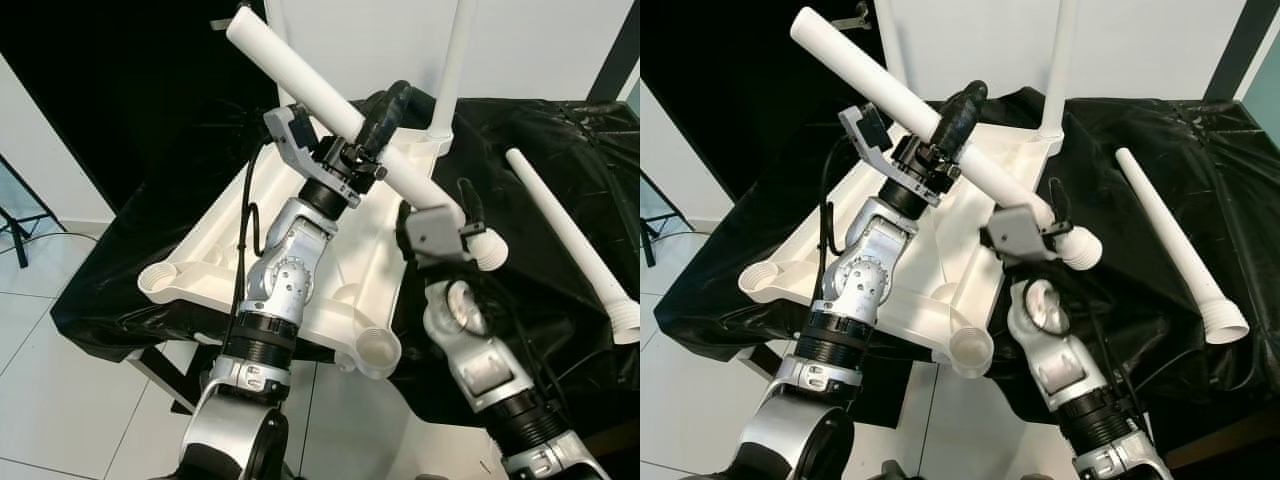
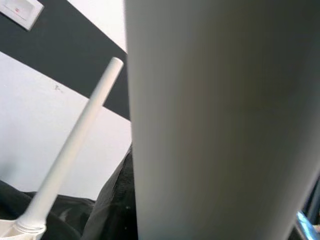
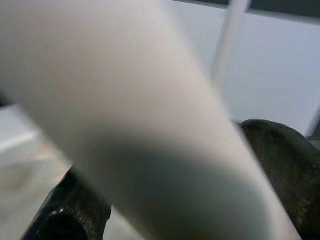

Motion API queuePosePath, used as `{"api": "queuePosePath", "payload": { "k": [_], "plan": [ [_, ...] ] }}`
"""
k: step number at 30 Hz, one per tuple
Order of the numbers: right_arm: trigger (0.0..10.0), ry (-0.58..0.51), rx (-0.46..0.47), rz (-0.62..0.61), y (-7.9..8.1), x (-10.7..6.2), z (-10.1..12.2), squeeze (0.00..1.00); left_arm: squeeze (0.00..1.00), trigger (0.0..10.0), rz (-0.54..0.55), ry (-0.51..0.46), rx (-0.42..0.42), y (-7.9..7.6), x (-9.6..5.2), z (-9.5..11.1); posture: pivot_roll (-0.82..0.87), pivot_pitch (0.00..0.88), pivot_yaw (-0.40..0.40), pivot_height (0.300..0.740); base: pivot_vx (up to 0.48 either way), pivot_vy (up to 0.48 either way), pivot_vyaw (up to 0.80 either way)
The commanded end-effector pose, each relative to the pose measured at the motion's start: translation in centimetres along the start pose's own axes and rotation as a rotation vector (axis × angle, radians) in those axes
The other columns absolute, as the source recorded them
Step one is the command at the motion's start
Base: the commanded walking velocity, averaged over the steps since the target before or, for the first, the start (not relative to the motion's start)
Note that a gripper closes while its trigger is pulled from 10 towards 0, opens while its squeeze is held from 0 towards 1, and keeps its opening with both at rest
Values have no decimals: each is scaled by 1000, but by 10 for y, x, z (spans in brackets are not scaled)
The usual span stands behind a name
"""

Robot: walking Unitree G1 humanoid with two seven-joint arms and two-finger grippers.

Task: Building children table

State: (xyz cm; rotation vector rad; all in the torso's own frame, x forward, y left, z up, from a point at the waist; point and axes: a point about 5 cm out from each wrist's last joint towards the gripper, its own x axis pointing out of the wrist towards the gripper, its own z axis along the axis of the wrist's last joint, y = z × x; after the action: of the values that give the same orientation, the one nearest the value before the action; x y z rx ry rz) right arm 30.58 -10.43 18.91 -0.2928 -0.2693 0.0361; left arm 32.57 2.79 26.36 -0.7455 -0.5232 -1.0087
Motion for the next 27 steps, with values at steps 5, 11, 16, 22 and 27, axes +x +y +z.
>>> {"api": "queuePosePath", "payload": {
  "k": [5, 11, 16, 22, 27],
  "plan": [
    [10000, 178, 126, 229, -4, 7, -4, 0, 0, 0, -149, 13, -12, -23, 14, -8, -179, 0, 77, 740, 0, 0, 0],
    [0, 222, 88, 378, -8, 6, -4, 0, 0, 0, -163, 21, -2, -26, 15, -10, -175, 0, 75, 740, 0, 0, 0],
    [0, 251, 90, 433, -7, 3, -3, 0, 0, 0, -164, 22, 2, -26, 15, -10, -175, 0, 75, 740, 0, 0, 0],
    [0, 282, 106, 497, 5, 1, 2, 0, 0, 10000, -117, 40, 50, -20, 16, -8, -165, 0, 76, 740, 0, 0, 0],
    [0, 283, 101, 491, 3, 2, 3, 0, 86, 10000, -112, 40, 51, -19, 16, -8, -165, 0, 76, 740, 0, 0, 0]
  ]
}}
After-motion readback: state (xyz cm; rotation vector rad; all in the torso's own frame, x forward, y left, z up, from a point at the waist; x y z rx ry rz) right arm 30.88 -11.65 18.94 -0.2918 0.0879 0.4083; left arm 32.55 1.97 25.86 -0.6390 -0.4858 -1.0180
